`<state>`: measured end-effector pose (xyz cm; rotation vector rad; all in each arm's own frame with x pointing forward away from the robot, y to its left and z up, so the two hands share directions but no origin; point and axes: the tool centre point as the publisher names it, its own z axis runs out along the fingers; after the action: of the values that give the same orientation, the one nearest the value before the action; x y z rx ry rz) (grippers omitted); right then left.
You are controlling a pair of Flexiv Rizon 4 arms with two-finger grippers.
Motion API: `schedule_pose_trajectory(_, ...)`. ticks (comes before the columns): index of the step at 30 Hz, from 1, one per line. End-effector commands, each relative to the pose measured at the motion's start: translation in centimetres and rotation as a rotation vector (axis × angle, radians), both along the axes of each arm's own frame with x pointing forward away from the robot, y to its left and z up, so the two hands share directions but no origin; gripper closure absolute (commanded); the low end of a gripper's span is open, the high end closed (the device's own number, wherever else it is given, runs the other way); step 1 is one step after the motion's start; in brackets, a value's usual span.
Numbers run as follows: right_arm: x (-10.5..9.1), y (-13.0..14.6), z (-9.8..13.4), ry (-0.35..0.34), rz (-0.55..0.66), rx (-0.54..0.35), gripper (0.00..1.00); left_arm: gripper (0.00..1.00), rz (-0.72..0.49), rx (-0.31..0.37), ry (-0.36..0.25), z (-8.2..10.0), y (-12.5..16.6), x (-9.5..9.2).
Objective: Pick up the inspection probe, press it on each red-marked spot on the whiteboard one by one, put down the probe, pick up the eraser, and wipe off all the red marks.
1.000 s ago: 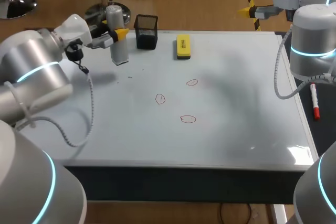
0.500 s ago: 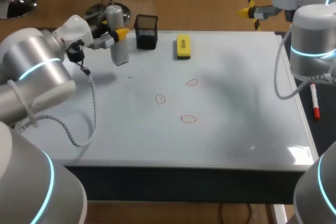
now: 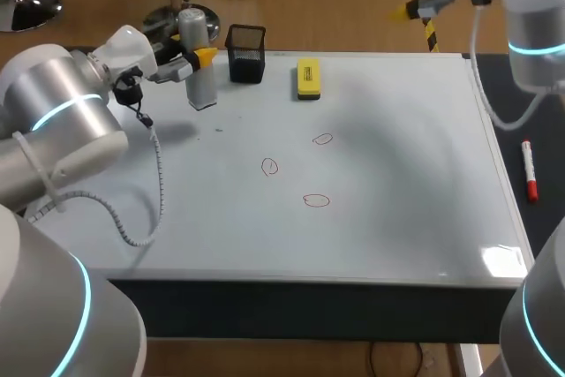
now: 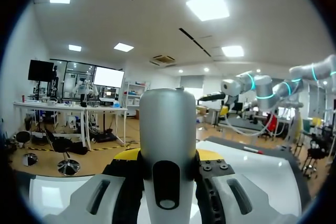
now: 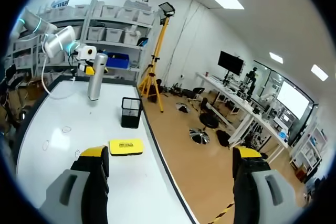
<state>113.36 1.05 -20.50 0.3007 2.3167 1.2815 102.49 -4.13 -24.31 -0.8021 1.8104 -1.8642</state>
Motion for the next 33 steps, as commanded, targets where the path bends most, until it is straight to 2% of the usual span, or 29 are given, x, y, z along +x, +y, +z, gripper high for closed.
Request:
schedule_pose_trajectory(1,2.0,1.8,-0.6,0.197,0.5,-0.229,0.0,1.0,0.01,-0.001,-0.003,0.1,-0.2,-0.1)
schedule_pose_trajectory(6,2.2,3.2,-1.7,0.244,0.723,-0.388,0.0,1.0,0.01,-0.001,-0.003,0.1,-0.2,-0.1)
schedule_pose_trajectory(8,2.3,3.6,-2.6,0.27,0.815,-0.492,0.0,1.0,0.01,-0.001,-0.003,0.1,-0.2,-0.1)
schedule_pose_trajectory(16,2.3,4.9,-5.4,0.29,0.996,-0.719,0.0,1.0,0.01,-0.001,-0.003,0.1,-0.2,-0.1)
schedule_pose_trajectory(17,2.3,5.1,-6.0,0.292,1.026,-0.774,0.0,1.0,0.01,-0.001,-0.003,0.1,-0.2,-0.1)
schedule_pose_trajectory(24,2.2,6.2,-8.5,0.21,1.155,-0.977,0.0,1.0,0.01,-0.001,-0.003,0.1,-0.2,-0.1)
schedule_pose_trajectory(33,2.2,6.4,-11.1,0.071,1.285,-1.151,0.0,1.0,0.01,-0.001,-0.003,0.1,-0.2,-0.1)
